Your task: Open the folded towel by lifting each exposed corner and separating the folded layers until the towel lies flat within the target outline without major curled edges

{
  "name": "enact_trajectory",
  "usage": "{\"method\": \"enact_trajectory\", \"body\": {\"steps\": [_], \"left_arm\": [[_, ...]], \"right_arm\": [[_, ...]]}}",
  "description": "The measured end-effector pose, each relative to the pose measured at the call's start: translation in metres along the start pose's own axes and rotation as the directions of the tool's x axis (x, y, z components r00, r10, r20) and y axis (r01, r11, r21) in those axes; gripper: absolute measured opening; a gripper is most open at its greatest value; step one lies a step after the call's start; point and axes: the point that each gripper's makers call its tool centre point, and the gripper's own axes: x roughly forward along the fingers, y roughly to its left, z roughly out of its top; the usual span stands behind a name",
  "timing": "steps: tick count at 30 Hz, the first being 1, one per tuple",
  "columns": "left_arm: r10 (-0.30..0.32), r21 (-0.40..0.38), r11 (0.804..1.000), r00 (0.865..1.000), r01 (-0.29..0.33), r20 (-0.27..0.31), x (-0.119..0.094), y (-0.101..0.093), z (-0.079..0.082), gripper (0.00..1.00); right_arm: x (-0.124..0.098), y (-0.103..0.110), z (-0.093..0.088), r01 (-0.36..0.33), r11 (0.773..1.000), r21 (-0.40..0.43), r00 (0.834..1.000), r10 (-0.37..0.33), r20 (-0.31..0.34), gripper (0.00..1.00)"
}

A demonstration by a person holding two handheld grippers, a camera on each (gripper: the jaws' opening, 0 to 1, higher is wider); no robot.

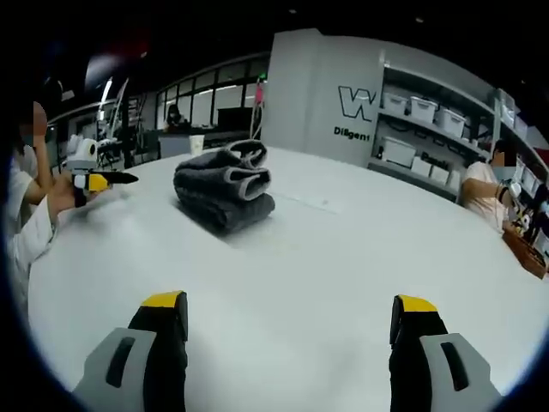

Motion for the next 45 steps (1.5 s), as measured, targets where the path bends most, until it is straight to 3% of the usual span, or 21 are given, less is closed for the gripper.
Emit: {"method": "enact_trajectory", "body": {"steps": [16, 35, 43, 45], "left_arm": [[-0.010, 0.020, 1.000, 1.000, 0.010, 0.006, -0.002, -0.007, 0.004, 0.99], [0.021, 0.044, 0.999, 0.999, -0.020, -0.036, 0.004, -0.006, -0.010, 0.98], [0.027, 0.151, 0.989, 0.995, -0.012, -0.098, 0.007, -0.009, -0.016, 0.98], [0.032, 0.142, 0.990, 0.996, -0.019, -0.086, 0.006, -0.006, -0.013, 0.98]], "right_arm": [[0.007, -0.003, -0.014, -0.013, 0.999, 0.053, 0.999, 0.015, -0.032, 0.98], [0.004, -0.007, -0.011, -0.024, 0.996, 0.083, 1.000, 0.025, -0.010, 0.97], [0.008, -0.005, -0.012, -0.047, 0.993, 0.106, 0.999, 0.047, -0.003, 0.97], [0.009, -0.007, -0.016, -0.043, 0.993, 0.106, 0.999, 0.045, -0.015, 0.97]]}}
